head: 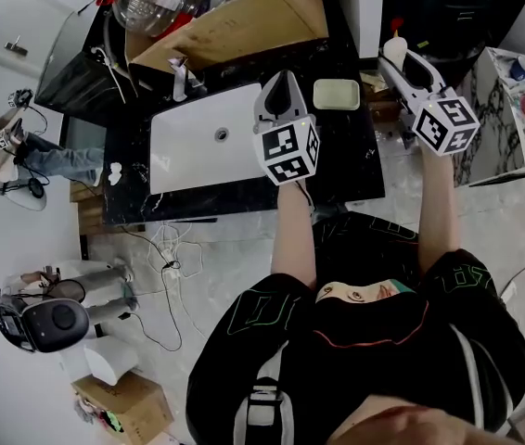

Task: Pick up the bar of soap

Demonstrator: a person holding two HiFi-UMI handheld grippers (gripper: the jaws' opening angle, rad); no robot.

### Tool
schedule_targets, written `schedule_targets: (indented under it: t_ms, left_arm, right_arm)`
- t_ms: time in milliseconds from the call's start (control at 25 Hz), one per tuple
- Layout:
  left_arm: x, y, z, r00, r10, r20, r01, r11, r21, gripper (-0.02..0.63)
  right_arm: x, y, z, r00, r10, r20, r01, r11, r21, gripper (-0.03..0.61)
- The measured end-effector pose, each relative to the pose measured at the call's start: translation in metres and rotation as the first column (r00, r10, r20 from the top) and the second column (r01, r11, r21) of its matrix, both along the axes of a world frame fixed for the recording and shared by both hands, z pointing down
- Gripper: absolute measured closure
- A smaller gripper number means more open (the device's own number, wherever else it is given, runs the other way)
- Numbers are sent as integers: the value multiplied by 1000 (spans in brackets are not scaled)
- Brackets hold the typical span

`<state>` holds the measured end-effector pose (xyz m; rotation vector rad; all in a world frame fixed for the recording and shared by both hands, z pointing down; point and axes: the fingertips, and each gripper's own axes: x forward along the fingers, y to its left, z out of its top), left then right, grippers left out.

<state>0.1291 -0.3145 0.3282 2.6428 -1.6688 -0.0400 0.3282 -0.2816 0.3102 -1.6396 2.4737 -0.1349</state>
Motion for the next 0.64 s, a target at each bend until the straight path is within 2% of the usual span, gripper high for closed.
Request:
schedule_targets:
  t_ms: [640]
  left_arm:
    - [1, -5, -1, 1000, 5, -2, -5, 1000, 4, 606]
  right_arm:
    - [4, -5, 0, 1000, 12, -19, -12, 1000, 5, 377]
